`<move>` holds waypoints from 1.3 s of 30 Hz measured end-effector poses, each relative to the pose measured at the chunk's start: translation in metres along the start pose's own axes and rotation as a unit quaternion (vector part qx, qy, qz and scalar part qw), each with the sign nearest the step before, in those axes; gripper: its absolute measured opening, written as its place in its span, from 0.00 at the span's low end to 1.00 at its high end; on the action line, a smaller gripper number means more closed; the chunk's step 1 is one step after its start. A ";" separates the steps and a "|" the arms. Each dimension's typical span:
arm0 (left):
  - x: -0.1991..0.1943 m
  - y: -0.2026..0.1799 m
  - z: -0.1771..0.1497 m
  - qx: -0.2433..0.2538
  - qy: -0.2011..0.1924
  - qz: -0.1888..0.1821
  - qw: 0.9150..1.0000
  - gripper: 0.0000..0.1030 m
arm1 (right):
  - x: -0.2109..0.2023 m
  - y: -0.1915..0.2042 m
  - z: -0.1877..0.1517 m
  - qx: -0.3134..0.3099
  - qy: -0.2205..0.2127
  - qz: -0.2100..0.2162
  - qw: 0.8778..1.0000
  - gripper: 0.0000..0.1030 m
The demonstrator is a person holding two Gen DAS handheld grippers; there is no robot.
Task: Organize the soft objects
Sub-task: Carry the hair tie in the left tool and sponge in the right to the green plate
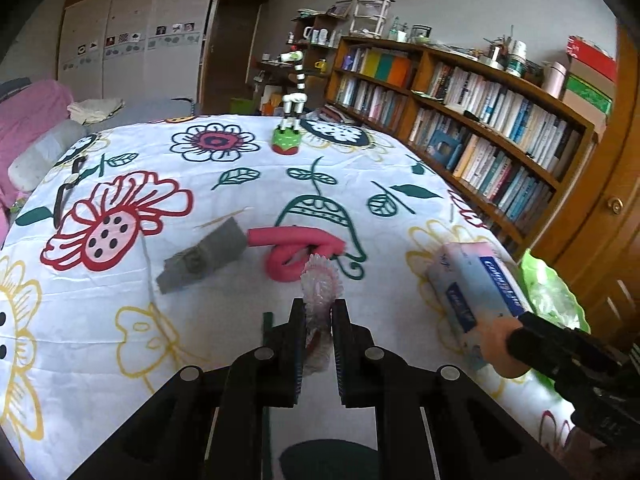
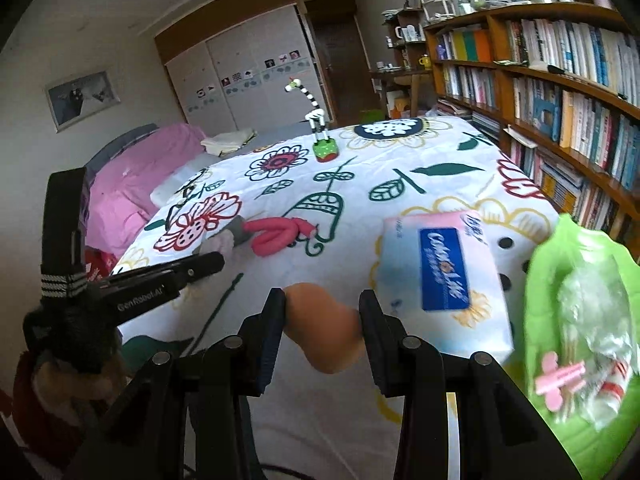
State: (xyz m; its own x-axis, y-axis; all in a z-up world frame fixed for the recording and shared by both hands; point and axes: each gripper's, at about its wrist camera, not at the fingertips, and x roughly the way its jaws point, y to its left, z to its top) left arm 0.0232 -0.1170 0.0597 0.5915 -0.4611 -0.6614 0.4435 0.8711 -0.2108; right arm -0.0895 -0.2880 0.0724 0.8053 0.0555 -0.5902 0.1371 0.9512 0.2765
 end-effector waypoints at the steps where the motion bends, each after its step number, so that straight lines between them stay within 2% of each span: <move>1: -0.001 -0.003 0.000 0.003 0.000 -0.002 1.000 0.13 | -0.002 -0.002 -0.001 0.002 0.000 -0.001 1.000 0.38; 8: -0.005 -0.023 0.000 0.024 -0.002 -0.019 1.000 0.13 | -0.028 -0.017 -0.012 0.012 -0.012 -0.016 1.000 0.38; 19: -0.006 -0.061 -0.001 0.057 0.002 -0.050 0.997 0.13 | -0.077 -0.064 -0.030 0.058 -0.028 -0.073 0.995 0.38; 33: -0.008 -0.108 -0.004 0.102 0.007 -0.084 0.991 0.13 | -0.117 -0.109 -0.061 0.097 -0.016 -0.136 0.986 0.39; 39: -0.009 -0.131 -0.008 0.124 0.013 -0.102 0.987 0.13 | -0.123 -0.129 -0.073 0.108 -0.006 -0.168 0.980 0.44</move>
State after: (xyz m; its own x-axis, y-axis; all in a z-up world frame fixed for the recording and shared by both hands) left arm -0.0452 -0.2261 0.0876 0.4573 -0.6148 -0.6426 0.7045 0.6914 -0.1601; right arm -0.2482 -0.3949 0.0535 0.6997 -0.2549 -0.6674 0.5141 0.8284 0.2225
